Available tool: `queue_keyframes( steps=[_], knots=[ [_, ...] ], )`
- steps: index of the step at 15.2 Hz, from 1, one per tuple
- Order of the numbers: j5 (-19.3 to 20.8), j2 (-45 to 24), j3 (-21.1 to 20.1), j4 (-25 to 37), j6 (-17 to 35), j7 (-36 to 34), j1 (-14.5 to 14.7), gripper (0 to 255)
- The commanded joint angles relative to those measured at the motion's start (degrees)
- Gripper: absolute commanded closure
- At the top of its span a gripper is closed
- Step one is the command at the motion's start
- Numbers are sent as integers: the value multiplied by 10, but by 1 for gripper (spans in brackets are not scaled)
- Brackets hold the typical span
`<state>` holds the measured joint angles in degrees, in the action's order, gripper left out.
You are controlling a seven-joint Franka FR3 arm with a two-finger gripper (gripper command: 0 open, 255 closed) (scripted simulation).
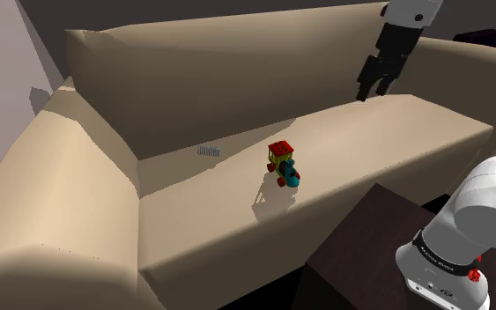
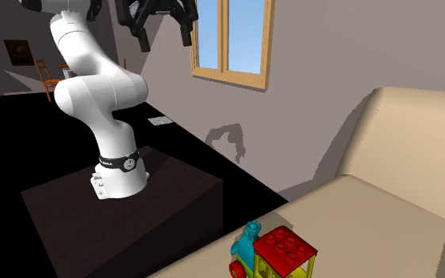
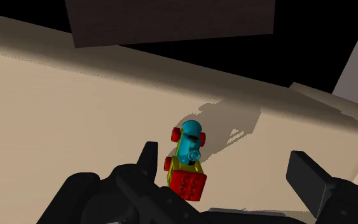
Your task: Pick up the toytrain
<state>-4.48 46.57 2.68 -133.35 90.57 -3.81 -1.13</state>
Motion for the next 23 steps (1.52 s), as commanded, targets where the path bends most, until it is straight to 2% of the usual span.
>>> queue_keyframes(
  steps=[1,8,14,19,23],
  knots=[
    [0,0,0,0,0,0,0,0],
    [1,-68,-53,-69,149,-67,-9,0],
    [15,-164,-97,-93,275,-132,-23,0],
    [48,-265,-132,-87,372,-198,-42,0],
    [95,-355,-156,-65,437,-265,-61,0]
  ],
)
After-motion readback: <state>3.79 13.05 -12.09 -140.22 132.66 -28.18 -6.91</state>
